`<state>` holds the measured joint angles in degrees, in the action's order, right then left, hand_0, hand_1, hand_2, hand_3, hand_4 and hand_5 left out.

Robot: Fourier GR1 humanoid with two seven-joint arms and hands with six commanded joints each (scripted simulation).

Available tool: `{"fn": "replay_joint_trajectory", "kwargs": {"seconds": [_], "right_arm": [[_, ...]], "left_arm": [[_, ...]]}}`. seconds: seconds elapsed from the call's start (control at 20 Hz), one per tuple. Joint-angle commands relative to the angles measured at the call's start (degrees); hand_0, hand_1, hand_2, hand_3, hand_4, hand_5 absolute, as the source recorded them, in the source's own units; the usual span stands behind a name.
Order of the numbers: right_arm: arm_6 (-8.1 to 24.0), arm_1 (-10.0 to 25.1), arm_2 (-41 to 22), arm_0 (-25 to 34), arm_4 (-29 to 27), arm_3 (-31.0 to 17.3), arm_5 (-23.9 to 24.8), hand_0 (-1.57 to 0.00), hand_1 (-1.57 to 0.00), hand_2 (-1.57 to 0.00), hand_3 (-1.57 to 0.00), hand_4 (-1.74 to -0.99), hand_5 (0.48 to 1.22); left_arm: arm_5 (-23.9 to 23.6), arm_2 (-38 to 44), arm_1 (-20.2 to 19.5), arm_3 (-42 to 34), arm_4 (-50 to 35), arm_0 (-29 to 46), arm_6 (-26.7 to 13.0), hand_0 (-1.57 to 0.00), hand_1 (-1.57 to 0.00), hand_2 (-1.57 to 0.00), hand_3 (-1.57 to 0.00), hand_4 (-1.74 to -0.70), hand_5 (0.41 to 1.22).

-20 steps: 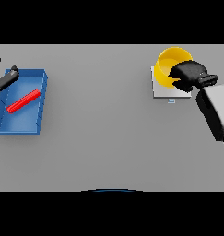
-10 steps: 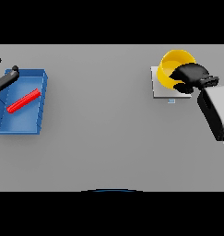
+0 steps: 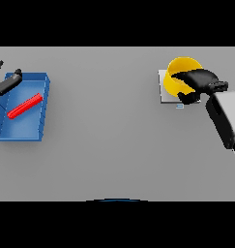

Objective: Pick up the red beaker and tilt it to pour out 1 green nut into yellow bowl. Pick up the yellow bowl and place it on the metallic measuring scale.

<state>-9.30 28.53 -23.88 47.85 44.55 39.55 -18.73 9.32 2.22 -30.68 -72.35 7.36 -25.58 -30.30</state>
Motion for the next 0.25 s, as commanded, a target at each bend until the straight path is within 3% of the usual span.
{"fn": "replay_joint_trajectory", "kwargs": {"seconds": [0.0,0.2], "right_arm": [[0.7,0.1,-0.1,0.3,0.0,0.5,-0.7,-0.16,-0.16,-0.12,-0.1,-1.422,0.811],[1.3,0.4,-0.1,0.6,-0.1,0.3,-2.2,-0.06,-0.06,-0.05,-0.04,-1.39,0.779]], "left_arm": [[0.1,-0.1,0.1,-1.2,-0.3,0.3,-0.7,0.0,0.0,0.0,0.0,-0.84,0.753],[0.0,0.1,-0.3,-0.9,-0.1,0.2,-0.7,0.0,0.0,0.0,0.0,-0.83,0.76]]}}
